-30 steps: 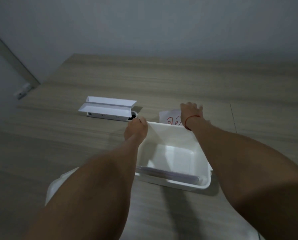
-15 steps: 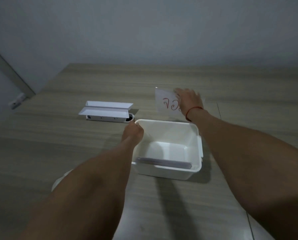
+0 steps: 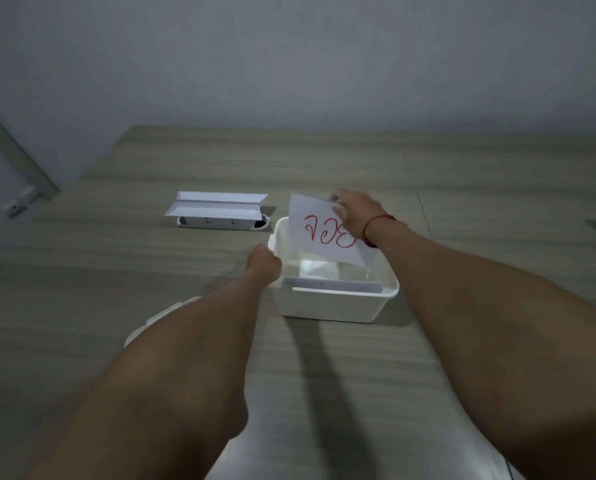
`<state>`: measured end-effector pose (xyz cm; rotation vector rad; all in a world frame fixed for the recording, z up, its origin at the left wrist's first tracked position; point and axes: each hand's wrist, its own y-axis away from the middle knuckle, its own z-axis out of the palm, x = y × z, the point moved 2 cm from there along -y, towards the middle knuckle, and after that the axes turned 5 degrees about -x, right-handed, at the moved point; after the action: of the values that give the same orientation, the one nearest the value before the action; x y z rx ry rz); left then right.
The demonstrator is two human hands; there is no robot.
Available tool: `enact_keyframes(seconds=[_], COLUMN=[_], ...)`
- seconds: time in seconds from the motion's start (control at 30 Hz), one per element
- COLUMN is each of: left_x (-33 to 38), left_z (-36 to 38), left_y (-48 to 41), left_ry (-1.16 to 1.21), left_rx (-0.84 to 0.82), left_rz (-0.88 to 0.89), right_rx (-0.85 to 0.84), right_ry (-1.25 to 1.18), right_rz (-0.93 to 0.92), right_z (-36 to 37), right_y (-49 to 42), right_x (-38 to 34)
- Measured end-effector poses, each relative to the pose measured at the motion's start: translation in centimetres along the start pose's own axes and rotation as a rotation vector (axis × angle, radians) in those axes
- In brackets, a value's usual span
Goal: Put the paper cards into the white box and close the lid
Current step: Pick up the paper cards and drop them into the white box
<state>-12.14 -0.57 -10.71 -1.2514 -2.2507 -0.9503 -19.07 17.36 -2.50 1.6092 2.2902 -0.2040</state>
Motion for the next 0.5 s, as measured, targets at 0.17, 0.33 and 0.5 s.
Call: enact_keyframes(seconds=[0.17, 0.33, 0.5], left_x=[-0.5, -0.2, 0.3], left_z=[-0.1, -0.8, -2.9], left_y=[0.5, 1.4, 2.6], left_ry=[0.042, 0.036, 0.014], left_rx=[-0.005, -0.031, 0.037], left_rz=[0.014, 0.01, 0.03], right_rx=[-0.347, -0.581, -0.38], right_ry=[0.048, 0.113, 0.127], right_rz=[0.042, 0.126, 0.133], right_z=[2.9, 4.9, 2.5], right_y=[2.6, 4.3, 3.7], right_x=[0.2, -0.4, -2.6])
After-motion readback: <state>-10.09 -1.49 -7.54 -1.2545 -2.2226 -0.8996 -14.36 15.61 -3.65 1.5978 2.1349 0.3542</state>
